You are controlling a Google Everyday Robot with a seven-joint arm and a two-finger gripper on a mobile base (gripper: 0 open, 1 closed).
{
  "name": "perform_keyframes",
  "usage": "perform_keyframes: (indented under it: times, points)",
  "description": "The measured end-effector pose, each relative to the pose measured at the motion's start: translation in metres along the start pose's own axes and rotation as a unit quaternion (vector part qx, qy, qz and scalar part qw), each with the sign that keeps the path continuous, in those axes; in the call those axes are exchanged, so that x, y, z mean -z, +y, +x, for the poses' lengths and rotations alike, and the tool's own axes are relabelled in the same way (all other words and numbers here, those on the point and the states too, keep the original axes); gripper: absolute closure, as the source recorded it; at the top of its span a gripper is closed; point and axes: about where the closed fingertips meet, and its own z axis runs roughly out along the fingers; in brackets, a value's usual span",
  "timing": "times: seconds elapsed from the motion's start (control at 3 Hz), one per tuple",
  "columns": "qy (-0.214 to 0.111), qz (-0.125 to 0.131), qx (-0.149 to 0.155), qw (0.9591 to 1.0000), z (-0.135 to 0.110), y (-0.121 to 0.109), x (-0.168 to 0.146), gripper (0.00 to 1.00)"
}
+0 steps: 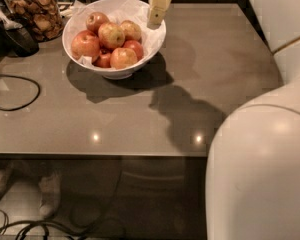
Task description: Pick apple from white bowl
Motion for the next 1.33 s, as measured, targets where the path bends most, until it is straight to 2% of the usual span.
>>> perform_keyframes:
  times: [0.33,0.67,1.0,1.33]
  points:
    - [-0.017,-0.001,-0.005,0.9998,-0.005,-0.002,-0.006,0.00]
    - [-0.042,-0.007,-0.002,0.9991,-0.023,-0.006,-0.014,0.00]
    - [-0.052,-0.016,0.003,0.9985,-0.037,-0.010,-0.023,0.13]
    - [-0.058,-0.027,0.010,0.9979,-0.050,-0.012,-0.033,0.35]
